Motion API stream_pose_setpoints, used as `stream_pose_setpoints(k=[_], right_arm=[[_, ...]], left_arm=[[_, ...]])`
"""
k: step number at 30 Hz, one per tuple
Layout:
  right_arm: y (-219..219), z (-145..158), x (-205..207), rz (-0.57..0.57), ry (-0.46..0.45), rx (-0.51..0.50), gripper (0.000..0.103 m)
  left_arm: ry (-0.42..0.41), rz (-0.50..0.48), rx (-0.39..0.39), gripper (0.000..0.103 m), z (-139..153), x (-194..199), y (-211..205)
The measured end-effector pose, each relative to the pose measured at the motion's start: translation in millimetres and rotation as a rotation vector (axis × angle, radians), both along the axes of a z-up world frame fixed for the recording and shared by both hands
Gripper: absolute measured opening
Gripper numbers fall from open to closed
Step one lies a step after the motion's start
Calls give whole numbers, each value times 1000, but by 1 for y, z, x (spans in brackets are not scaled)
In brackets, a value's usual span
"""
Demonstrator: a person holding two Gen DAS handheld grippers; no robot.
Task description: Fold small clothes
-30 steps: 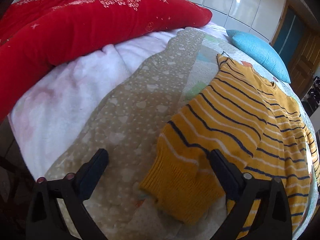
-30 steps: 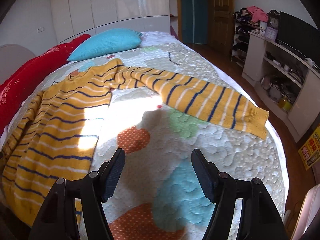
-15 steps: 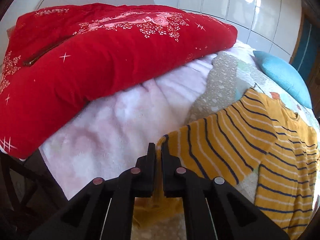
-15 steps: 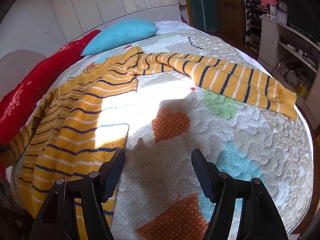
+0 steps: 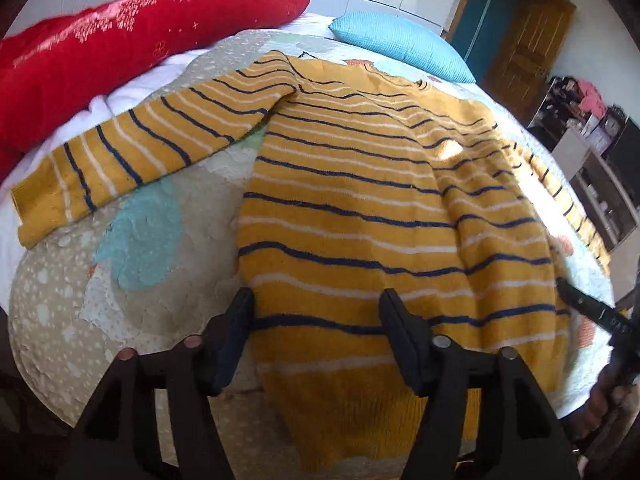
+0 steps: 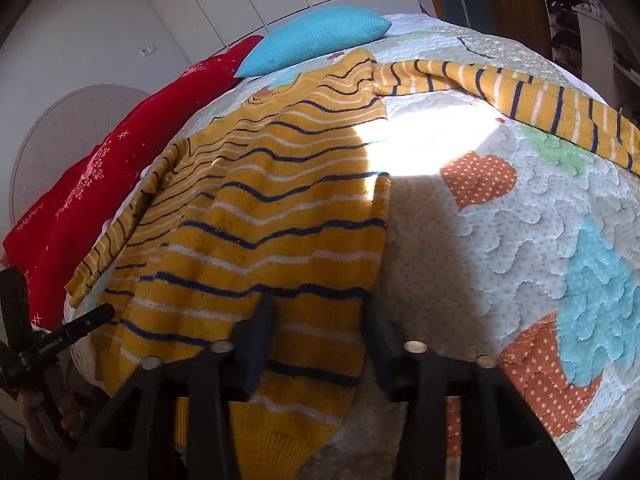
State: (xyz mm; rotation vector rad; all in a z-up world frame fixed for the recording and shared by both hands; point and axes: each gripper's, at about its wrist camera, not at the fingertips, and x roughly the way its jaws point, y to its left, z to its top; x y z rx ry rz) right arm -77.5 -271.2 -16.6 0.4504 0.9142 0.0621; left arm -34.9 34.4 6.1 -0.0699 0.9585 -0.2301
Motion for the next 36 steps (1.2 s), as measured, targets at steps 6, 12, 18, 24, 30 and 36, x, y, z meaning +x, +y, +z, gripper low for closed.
stream_pose_setpoints(k=[6, 12, 18, 24, 30, 36], right_arm=[[-7, 10, -15, 20, -9, 58, 13], [-17, 1, -55, 23, 42, 26, 7], [-89, 8, -68, -226, -14, 41, 24], [-189, 0, -63, -528, -69, 147, 55], [-264, -7, -38, -715, -151, 329, 64], [-312, 1, -22, -779, -178, 372, 6]], left_arm=[[35, 48, -20, 7, 25, -9, 17], [43, 82, -8, 4, 27, -46, 45], [-52, 143, -28, 49, 52, -50, 64], [-54, 131, -78, 57, 60, -34, 53], [-34, 75, -25, 57, 57, -24, 16], [-32, 55, -19, 57, 60, -18, -5]])
